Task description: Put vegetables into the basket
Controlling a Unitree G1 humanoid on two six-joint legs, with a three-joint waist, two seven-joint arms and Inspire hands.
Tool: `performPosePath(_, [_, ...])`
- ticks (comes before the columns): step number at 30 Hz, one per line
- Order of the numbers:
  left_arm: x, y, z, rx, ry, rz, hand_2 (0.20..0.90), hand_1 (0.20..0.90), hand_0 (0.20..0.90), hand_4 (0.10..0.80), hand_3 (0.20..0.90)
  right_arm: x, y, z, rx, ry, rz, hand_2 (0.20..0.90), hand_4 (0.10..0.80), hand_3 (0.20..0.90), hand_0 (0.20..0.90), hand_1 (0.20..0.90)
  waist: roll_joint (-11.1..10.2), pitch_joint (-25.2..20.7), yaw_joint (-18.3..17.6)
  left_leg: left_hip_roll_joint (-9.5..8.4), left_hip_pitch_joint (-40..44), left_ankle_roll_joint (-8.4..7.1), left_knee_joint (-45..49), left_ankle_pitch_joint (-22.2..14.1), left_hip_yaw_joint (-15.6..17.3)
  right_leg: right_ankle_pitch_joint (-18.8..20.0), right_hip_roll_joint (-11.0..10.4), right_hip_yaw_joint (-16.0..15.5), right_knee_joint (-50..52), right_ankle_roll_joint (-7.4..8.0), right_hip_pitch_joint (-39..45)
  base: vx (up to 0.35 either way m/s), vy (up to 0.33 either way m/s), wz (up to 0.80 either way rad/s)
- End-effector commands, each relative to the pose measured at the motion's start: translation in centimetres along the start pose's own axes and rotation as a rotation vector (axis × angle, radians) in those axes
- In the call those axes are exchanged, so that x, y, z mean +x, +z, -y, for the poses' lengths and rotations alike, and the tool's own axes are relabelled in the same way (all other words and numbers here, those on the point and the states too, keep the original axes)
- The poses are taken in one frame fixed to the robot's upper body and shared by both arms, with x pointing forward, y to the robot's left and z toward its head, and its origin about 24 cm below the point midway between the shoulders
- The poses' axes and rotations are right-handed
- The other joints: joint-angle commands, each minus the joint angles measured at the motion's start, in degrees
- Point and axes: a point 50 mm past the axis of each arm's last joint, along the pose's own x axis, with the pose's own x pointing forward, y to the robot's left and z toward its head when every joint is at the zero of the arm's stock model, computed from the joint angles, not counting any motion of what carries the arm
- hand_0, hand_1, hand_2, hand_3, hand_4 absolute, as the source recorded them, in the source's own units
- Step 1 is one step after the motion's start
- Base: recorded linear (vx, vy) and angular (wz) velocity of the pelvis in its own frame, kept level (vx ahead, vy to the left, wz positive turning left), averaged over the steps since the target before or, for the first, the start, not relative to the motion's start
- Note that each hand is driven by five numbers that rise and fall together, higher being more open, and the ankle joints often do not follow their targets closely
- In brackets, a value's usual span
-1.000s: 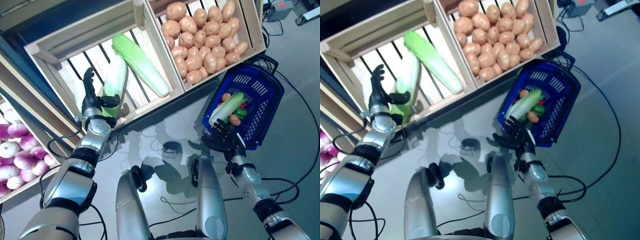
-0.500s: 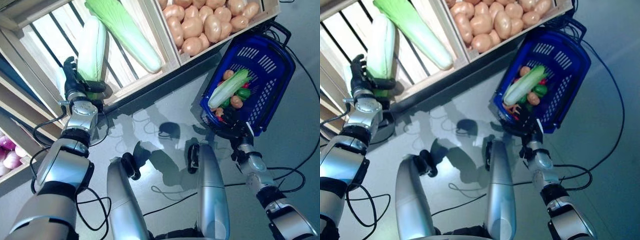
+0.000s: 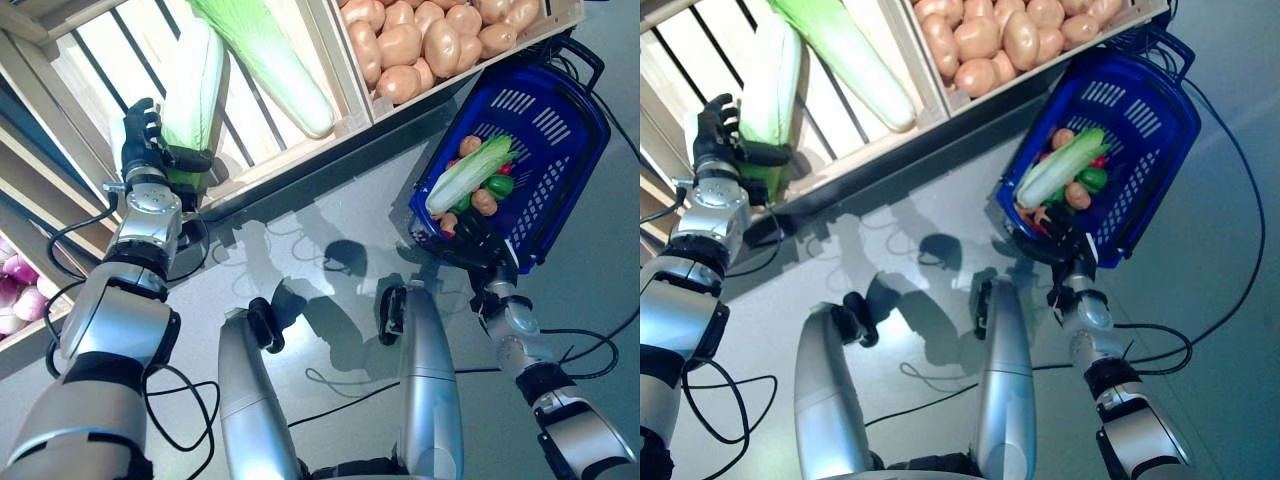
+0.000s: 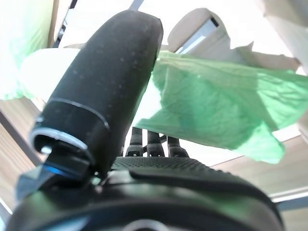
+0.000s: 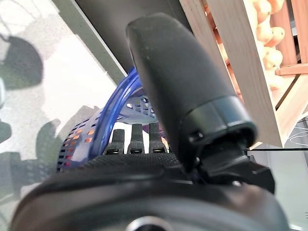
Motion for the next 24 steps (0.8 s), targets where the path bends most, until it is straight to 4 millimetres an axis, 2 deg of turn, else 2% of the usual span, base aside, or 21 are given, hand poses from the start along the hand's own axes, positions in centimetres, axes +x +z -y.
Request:
performPosePath(1, [-0.8, -5.3, -1.7, 0.107, 0.009, -0.213, 0.300, 0.300, 0.300, 0.400, 0.300, 0.5, 3.5, 0.4, 0.067, -0.035, 0.174, 0.900, 0.800, 0.900, 0.900, 0.900, -0.51, -0.42, -0.84, 1.65, 4.64, -0.35, 4.84, -11.10, -0.37, 5.96, -2.22, -0.05, -9.14, 2.21, 4.92, 0.017, 0.008, -0.03])
performPosePath(7, [-0.9, -5.7, -2.3, 0.096, 0.045, -0.198, 0.300, 0.300, 0.300, 0.400, 0.300, -0.3, 2.7, 0.8, 0.071, -0.040, 0.168, 0.900, 0.800, 0.900, 0.900, 0.900, -0.09, -1.64, -1.26, 1.67, 9.80, -0.08, 0.43, -9.88, 0.81, 6.27, -1.65, -0.26, -12.53, 2.00, 9.76, 0.028, 0.021, -0.03])
performPosePath(14, [-1.9, -8.6, -3.8, 0.109, 0.081, -0.230, 0.300, 0.300, 0.300, 0.400, 0.300, -1.3, 1.5, 1.2, 0.043, -0.030, 0.142, 0.900, 0.800, 0.900, 0.900, 0.900, 0.60, -5.69, -1.42, 1.16, 21.02, -0.19, -10.72, -5.79, 3.71, 7.78, -1.13, -1.07, -21.16, 1.48, 20.29, 0.103, 0.033, -0.08])
performPosePath(18, [-2.9, -10.5, -4.5, 0.113, 0.080, -0.227, 0.300, 0.300, 0.300, 0.400, 0.300, -2.7, 0.1, 2.2, 0.040, -0.049, 0.108, 0.900, 0.800, 0.900, 0.900, 0.900, 1.11, -9.47, -1.10, -0.30, 30.75, -0.06, -20.96, -1.88, 5.59, 9.65, -1.05, -2.67, -29.52, 1.07, 29.69, 0.130, 0.008, -0.09])
performPosePath(24, [-3.8, -11.1, -3.8, 0.064, 0.036, -0.170, 0.300, 0.300, 0.300, 0.400, 0.300, -4.1, -1.2, 2.5, 0.049, -0.058, 0.086, 0.900, 0.800, 0.900, 0.900, 0.900, 1.72, -13.32, -0.59, -2.05, 40.85, -0.43, -31.99, 1.52, 7.14, 11.62, -0.41, -4.57, -40.42, 1.57, 40.24, 0.104, -0.031, 0.04])
